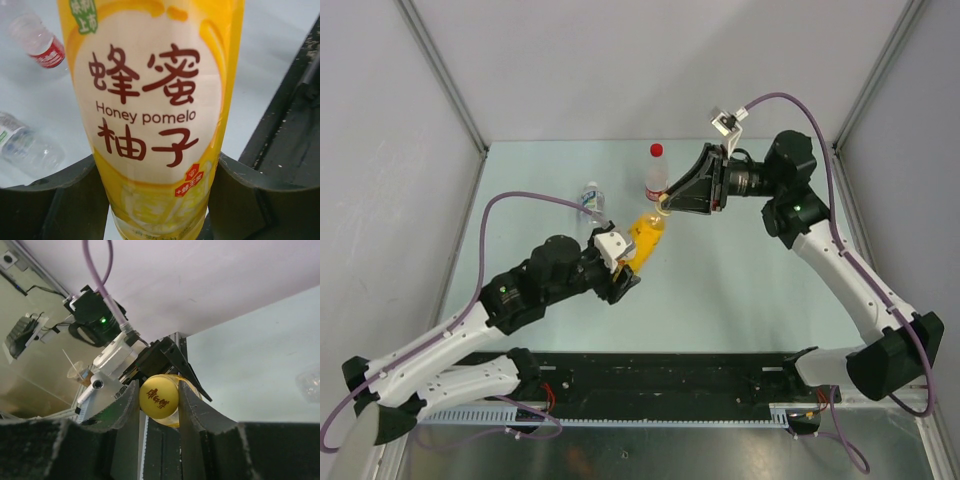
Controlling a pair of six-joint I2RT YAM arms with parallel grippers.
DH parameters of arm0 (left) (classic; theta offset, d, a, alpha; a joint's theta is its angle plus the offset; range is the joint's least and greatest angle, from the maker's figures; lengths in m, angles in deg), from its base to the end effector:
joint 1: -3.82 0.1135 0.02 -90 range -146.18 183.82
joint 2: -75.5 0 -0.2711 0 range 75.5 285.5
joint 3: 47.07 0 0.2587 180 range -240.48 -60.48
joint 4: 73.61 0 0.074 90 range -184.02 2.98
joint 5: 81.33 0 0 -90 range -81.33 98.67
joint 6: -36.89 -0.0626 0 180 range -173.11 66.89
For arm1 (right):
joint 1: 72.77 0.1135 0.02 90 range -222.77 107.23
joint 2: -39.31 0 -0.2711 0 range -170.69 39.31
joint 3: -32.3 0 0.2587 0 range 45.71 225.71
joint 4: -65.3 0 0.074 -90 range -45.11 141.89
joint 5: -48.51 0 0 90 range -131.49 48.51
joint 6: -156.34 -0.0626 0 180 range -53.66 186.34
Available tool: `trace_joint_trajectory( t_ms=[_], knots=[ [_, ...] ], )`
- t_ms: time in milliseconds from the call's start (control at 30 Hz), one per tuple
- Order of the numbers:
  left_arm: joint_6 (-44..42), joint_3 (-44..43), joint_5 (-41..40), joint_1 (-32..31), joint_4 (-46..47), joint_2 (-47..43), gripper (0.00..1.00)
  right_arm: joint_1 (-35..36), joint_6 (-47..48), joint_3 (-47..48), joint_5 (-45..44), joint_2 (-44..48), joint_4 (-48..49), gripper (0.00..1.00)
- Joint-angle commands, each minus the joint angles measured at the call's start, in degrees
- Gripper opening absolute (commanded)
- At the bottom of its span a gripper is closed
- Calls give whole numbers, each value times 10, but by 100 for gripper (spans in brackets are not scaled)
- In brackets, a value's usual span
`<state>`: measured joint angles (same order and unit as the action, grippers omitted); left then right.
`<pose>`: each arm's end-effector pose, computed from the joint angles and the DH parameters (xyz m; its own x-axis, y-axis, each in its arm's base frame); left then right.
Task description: Unscrew the bottle caps
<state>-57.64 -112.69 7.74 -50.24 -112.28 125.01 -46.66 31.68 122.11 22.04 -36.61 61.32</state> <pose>0.1292 -0.1764 0.3391 -0.1612 0.3570 -0.9201 0.8160 0.5726 0.0791 0.2497 0.1848 0.4561 -0.4348 0.0692 -0.8979 -0.9005 -0.0331 0.4335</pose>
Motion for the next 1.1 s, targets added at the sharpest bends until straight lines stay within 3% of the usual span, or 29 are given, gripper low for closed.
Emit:
trace_joint_trajectory(
  t_ms=[0,467,667,1067],
  knots=[
    [8,-3,133,18,64,-11,0,19,30,6,55,21,29,0],
    [20,-22,462,78,86,24,0,24,66,6,102,46,27,0],
    [21,-31,562,103,92,38,0,24,69,6,108,58,38,0],
    [28,-20,561,115,93,38,0,-26,36,6,50,81,67,0]
  ],
)
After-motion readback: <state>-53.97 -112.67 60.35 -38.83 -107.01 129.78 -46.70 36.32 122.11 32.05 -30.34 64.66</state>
